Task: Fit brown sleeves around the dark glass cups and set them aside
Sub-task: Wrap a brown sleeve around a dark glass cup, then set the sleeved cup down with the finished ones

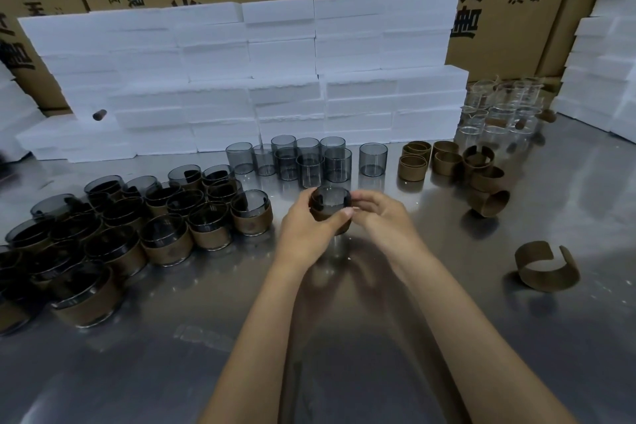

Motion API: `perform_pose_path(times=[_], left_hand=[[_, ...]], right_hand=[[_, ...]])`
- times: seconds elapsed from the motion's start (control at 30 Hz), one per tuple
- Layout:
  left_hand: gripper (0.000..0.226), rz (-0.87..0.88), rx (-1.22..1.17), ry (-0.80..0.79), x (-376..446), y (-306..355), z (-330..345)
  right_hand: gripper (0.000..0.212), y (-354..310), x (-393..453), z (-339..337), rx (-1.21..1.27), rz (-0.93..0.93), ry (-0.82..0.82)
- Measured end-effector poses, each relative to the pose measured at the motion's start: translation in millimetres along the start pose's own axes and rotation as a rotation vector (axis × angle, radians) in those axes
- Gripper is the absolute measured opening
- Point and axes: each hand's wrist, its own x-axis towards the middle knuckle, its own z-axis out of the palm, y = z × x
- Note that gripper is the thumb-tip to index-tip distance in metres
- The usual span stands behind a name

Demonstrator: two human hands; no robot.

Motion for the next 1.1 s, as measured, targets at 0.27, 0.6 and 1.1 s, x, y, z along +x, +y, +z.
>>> perform_pose_path(times=[0.27, 0.6, 1.1], left_hand=[[0.062, 0.112, 0.364, 0.126, 0, -3, -1], [0.039, 0.200, 0.811, 0.326, -1, -14, -10], [0.053, 0.173, 0.777, 0.470, 6, -30, -18]], right_hand=[[0.033, 8, -1, 16, -0.157, -0.024, -0.091], [0.022, 13, -2, 19, -0.193, 0.052, -0.155], [0.021, 0, -5, 5, -0.014, 0.159, -0.024]])
